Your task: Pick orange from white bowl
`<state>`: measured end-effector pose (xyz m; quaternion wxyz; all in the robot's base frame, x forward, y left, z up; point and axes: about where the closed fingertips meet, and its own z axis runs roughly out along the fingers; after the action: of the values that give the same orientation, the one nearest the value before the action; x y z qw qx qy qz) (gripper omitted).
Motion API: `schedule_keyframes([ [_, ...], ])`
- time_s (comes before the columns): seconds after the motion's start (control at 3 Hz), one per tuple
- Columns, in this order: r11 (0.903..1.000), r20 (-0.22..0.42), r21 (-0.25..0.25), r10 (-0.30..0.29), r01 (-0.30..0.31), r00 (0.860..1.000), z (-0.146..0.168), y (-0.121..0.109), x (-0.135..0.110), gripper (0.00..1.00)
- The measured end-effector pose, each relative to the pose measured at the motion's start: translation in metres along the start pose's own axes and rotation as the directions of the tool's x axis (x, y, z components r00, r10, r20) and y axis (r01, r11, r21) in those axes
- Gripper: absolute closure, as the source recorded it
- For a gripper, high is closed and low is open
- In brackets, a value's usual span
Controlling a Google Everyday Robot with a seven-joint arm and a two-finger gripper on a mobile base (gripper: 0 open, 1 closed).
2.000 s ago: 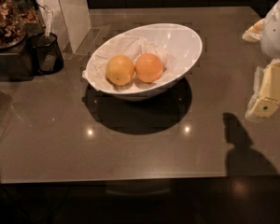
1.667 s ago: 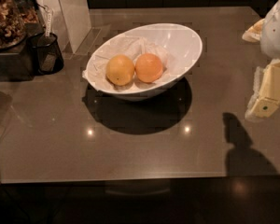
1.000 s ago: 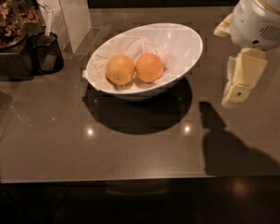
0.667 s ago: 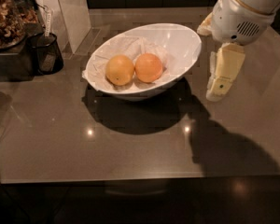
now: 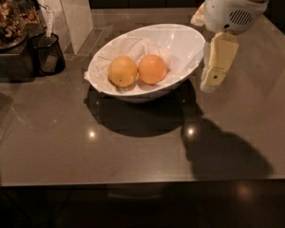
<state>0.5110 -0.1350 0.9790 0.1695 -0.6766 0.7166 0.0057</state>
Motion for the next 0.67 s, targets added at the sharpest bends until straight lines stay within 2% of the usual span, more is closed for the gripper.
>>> schedule_keyframes([
  [0.33, 0.9978, -0.002, 0.006, -0.066, 0.066, 0.998, -0.003, -0.023, -0.030, 0.00],
  [0.67, 0.9904, 0.004, 0.007, -0.138, 0.138, 0.990, 0.000, -0.046, -0.063, 0.00],
])
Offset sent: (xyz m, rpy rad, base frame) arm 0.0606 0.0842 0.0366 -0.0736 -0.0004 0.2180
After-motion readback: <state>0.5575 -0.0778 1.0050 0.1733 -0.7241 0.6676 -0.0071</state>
